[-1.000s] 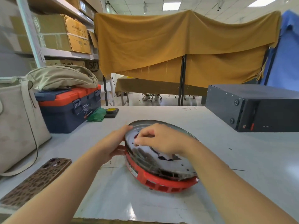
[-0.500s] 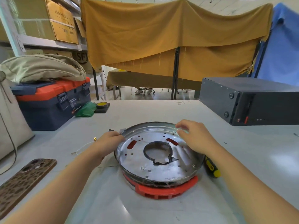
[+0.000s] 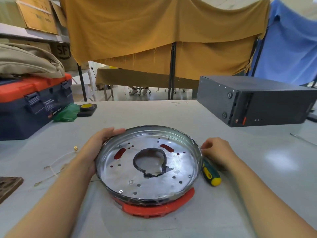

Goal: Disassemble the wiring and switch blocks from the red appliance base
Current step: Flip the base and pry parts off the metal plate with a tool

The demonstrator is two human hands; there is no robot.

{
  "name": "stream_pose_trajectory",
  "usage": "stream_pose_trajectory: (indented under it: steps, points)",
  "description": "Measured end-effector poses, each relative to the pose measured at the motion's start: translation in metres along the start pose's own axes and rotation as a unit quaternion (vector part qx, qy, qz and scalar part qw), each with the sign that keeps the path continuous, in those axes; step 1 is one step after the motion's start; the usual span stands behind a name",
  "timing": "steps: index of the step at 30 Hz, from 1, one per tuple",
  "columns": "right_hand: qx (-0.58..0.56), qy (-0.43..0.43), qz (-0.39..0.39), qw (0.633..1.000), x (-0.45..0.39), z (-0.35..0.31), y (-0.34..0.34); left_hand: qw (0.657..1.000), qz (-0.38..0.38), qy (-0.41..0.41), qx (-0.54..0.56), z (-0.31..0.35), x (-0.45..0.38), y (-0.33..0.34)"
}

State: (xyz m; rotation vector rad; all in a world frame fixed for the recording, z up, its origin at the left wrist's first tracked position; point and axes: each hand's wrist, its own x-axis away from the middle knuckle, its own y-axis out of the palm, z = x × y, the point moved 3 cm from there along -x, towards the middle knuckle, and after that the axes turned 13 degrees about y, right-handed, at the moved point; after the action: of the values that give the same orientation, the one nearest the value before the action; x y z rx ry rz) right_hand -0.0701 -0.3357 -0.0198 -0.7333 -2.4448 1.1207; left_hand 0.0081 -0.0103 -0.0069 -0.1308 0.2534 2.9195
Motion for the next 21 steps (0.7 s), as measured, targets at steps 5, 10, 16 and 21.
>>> stream_pose_trajectory:
  steps: [5,10,16,21]
  points:
    - [0.098,-0.001,0.028,0.995,-0.004,-0.002,0.004,0.999,-0.009,0.013,0.05,-0.003,0.005,0.001]
    - [0.053,-0.041,0.068,0.995,-0.005,0.001,0.002,0.998,-0.015,0.013,0.052,-0.004,0.006,0.002]
    - [-0.168,-0.113,-0.003,0.979,0.007,-0.018,-0.001,0.998,-0.008,0.007,0.064,-0.004,0.009,0.005]
    - [-0.311,-0.13,-0.1,0.936,0.024,-0.038,-0.012,1.0,0.004,-0.008,0.03,-0.002,0.004,0.005]
